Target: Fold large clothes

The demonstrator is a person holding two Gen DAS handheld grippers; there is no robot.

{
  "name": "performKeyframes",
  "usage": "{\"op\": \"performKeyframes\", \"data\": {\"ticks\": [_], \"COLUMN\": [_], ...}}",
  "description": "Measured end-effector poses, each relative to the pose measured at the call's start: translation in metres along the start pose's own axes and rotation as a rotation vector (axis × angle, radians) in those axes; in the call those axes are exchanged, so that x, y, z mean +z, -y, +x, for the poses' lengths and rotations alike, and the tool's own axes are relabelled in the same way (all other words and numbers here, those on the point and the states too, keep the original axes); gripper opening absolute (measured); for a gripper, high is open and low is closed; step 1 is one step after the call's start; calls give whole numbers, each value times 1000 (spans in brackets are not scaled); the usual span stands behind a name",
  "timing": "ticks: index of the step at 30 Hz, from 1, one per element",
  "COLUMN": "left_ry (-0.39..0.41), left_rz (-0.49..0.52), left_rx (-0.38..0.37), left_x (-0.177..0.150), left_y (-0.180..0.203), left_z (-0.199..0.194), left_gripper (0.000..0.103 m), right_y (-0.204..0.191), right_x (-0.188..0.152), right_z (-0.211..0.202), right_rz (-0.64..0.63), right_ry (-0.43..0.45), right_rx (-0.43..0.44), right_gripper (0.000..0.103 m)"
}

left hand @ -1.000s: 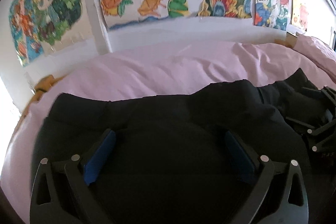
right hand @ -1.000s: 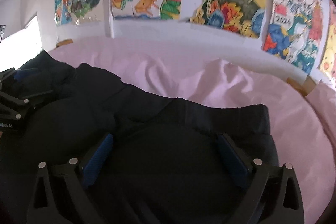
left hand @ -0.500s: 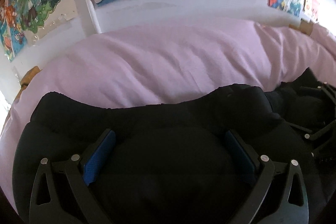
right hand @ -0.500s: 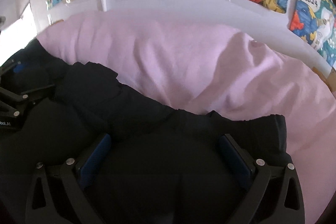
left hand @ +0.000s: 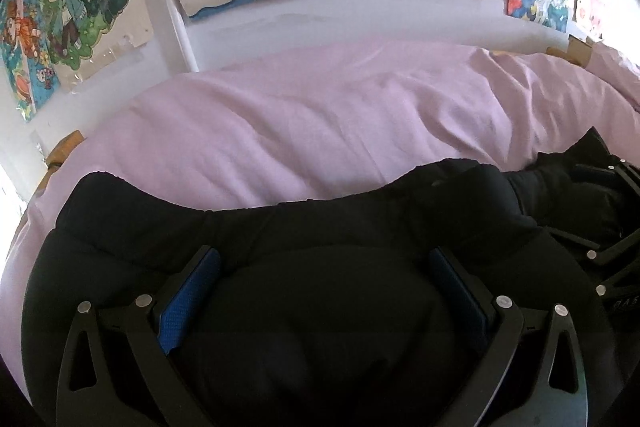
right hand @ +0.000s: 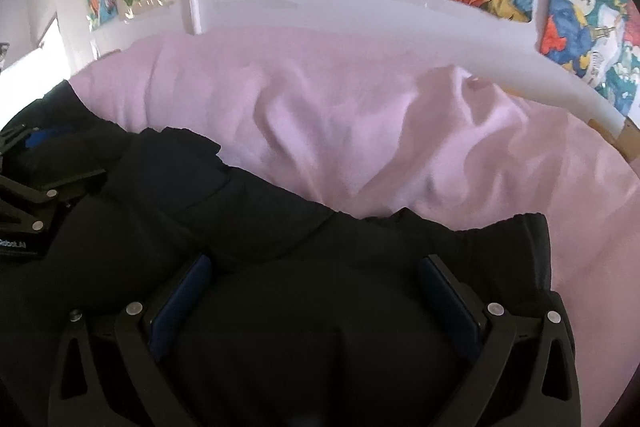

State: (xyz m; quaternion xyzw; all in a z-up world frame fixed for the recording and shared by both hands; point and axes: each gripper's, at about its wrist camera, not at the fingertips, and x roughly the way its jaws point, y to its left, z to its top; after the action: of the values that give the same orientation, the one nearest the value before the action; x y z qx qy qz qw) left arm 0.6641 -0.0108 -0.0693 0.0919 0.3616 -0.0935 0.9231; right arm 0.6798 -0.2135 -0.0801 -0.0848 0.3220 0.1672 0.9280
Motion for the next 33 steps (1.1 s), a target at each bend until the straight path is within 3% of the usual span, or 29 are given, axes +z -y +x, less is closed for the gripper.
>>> {"op": "performKeyframes", "data": {"ticks": [5, 11, 25, 33], "left_ry": [8, -1, 21, 78], "left_rz": [-5, -32, -65, -97], "left_rx": [-9, -37, -4, -7], "left_x": [-2, -1, -9, -21], "left_y": [2, -2, -12, -33], "left_z": [-11, -27, -68, -103], "left_gripper": [102, 102, 102, 102], "right_y": [8, 10, 16, 46], "right_x": [-1, -1, -5, -10], "right_z": [-20, -49, -81, -126], "right_rz": [39, 70, 121, 187], "right_ry": [11, 60, 48, 106], "right_rx": [22, -21, 12, 152], "right_gripper": [103, 103, 103, 103]}}
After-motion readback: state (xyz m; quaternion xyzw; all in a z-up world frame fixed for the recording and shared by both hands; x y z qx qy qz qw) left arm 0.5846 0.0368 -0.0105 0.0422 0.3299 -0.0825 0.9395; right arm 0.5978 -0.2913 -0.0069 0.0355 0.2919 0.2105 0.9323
